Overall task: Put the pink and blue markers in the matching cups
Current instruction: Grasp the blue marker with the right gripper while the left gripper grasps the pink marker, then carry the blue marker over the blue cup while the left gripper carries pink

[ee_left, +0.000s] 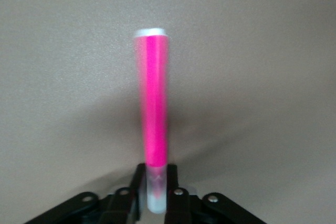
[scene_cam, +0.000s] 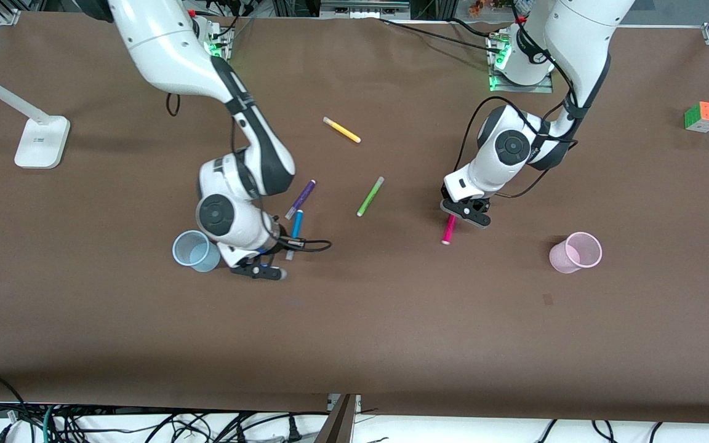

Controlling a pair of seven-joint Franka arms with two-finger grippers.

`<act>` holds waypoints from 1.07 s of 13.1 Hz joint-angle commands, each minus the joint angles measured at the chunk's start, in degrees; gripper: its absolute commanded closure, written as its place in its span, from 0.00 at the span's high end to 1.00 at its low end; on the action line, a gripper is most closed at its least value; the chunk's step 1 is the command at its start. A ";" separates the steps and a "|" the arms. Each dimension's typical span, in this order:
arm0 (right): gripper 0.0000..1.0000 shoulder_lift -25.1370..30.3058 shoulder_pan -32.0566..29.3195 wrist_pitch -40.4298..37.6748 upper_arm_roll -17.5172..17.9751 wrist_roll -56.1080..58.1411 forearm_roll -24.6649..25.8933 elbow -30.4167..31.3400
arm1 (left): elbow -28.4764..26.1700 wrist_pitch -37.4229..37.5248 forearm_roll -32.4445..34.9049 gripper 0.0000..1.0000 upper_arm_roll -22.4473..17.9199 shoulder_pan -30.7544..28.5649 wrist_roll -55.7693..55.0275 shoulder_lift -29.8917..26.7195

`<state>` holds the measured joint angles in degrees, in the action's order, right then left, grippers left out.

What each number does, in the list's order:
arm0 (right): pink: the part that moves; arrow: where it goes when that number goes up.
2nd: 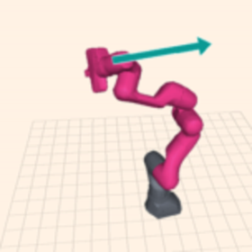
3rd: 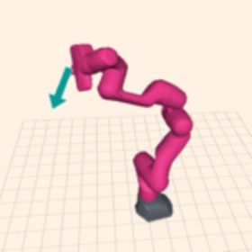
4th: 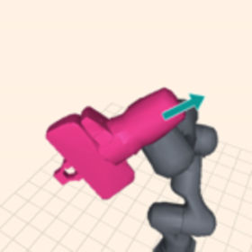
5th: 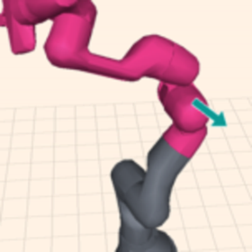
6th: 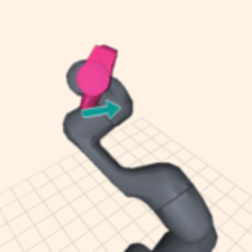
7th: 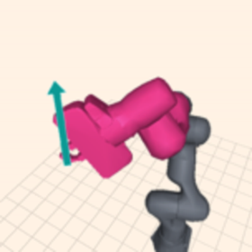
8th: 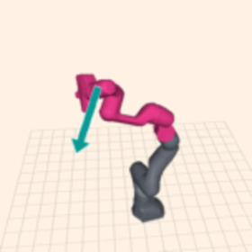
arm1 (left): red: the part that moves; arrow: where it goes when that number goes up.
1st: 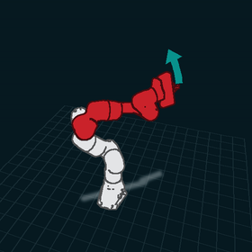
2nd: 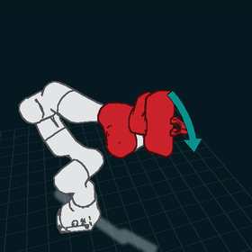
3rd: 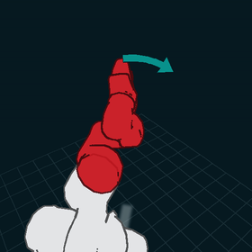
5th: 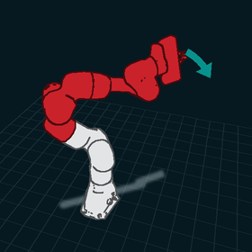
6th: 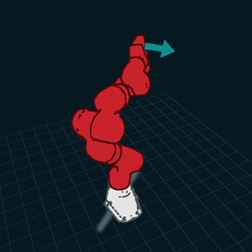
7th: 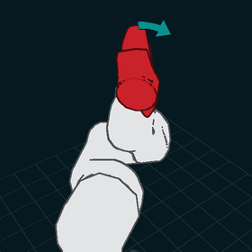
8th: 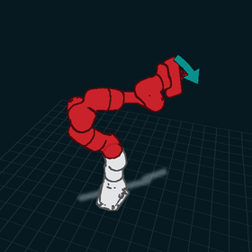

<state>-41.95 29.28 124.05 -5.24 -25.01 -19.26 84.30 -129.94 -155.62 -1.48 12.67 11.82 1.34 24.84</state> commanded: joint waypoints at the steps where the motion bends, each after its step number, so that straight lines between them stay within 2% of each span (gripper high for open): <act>1: 0.00 3.36 -4.74 -6.08 0.67 2.24 -1.57 0.42 | -0.14 1.89 -0.89 0.00 -0.01 -0.04 0.07 -1.63; 3: 0.00 3.98 -8.52 -12.74 0.76 3.12 -2.71 -4.64 | 0.30 7.32 -0.89 0.00 -0.54 -0.22 0.07 -4.26; 4: 0.00 3.63 -10.10 -16.96 0.67 3.04 -4.98 -7.37 | 0.73 10.31 -0.80 0.00 -0.71 -0.74 0.15 -5.75; 6: 0.00 3.72 -13.79 -20.24 0.58 3.04 -7.37 -8.63 | 3.53 18.03 2.25 0.00 -0.72 -2.84 0.15 -7.43; 9: 0.00 3.45 -18.11 -23.67 0.76 3.21 -10.34 -8.63 | 14.40 37.60 10.68 0.00 -0.72 -4.61 0.33 -7.18; 11: 0.00 2.58 -19.17 -25.17 0.67 3.21 -12.55 -8.63 | 23.20 51.67 20.59 0.00 -0.28 -4.09 0.68 -5.17; 14: 0.00 0.65 -20.92 -28.24 0.67 3.04 -15.88 -8.28 | 28.42 64.54 28.97 0.00 -0.19 -3.30 3.21 -2.70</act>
<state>-39.84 10.13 98.12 -5.32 -22.11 -31.98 76.45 -105.78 -97.10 23.12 12.28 7.93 2.15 18.58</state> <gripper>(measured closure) 0.828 0.824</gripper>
